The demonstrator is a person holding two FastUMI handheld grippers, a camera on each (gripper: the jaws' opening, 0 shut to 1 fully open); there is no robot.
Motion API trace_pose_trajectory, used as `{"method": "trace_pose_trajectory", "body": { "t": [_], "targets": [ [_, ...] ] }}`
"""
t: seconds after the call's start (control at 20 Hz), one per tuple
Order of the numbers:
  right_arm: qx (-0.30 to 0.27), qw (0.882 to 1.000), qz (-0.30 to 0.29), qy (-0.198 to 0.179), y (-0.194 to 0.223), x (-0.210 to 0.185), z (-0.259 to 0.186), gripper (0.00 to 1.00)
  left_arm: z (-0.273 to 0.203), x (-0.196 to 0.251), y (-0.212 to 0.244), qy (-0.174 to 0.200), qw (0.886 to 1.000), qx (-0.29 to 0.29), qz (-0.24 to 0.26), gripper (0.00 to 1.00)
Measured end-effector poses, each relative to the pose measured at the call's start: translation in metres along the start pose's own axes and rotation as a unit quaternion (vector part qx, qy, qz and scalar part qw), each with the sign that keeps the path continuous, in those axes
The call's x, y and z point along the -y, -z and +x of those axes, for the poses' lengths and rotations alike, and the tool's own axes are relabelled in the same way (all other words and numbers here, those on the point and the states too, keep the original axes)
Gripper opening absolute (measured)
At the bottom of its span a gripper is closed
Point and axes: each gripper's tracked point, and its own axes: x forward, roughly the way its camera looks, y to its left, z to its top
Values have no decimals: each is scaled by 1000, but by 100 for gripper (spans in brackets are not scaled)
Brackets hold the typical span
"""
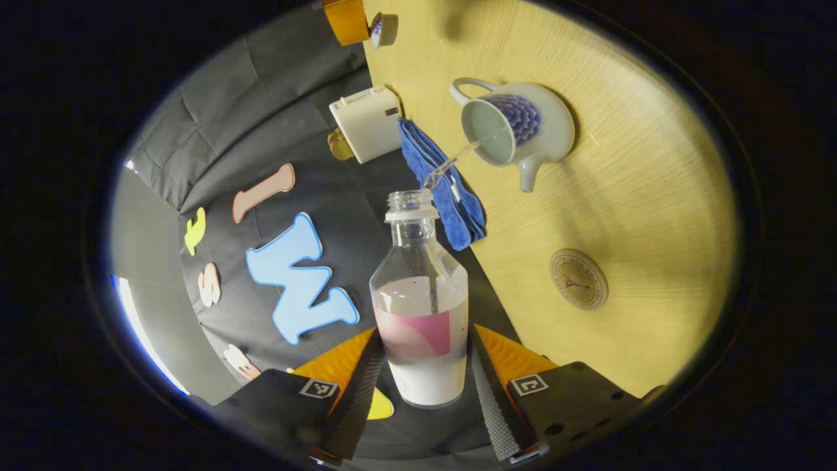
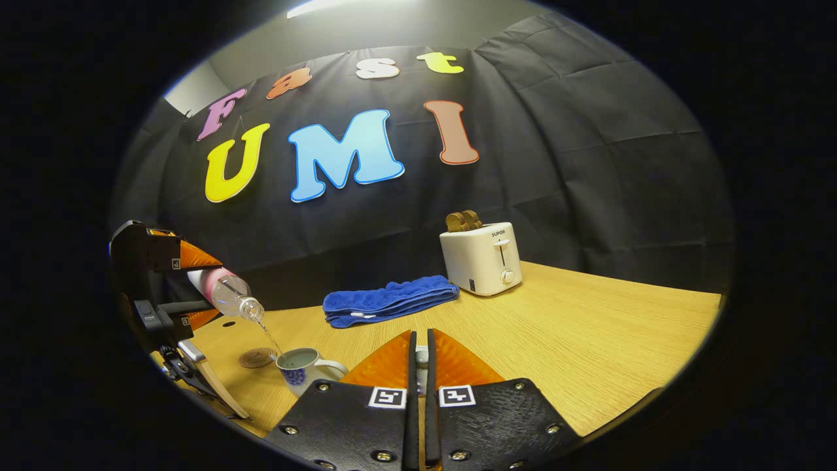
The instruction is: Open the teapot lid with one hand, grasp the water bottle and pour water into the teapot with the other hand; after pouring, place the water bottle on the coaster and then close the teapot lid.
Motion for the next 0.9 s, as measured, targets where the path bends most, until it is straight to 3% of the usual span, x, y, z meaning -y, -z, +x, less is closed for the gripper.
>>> {"method": "trace_pose_trajectory", "body": {
  "t": [0.9],
  "targets": [
    [-4,1000,17,-13,0,-3,-1,4,2,-16,1,-5,998,1,67,87]
  ]
}}
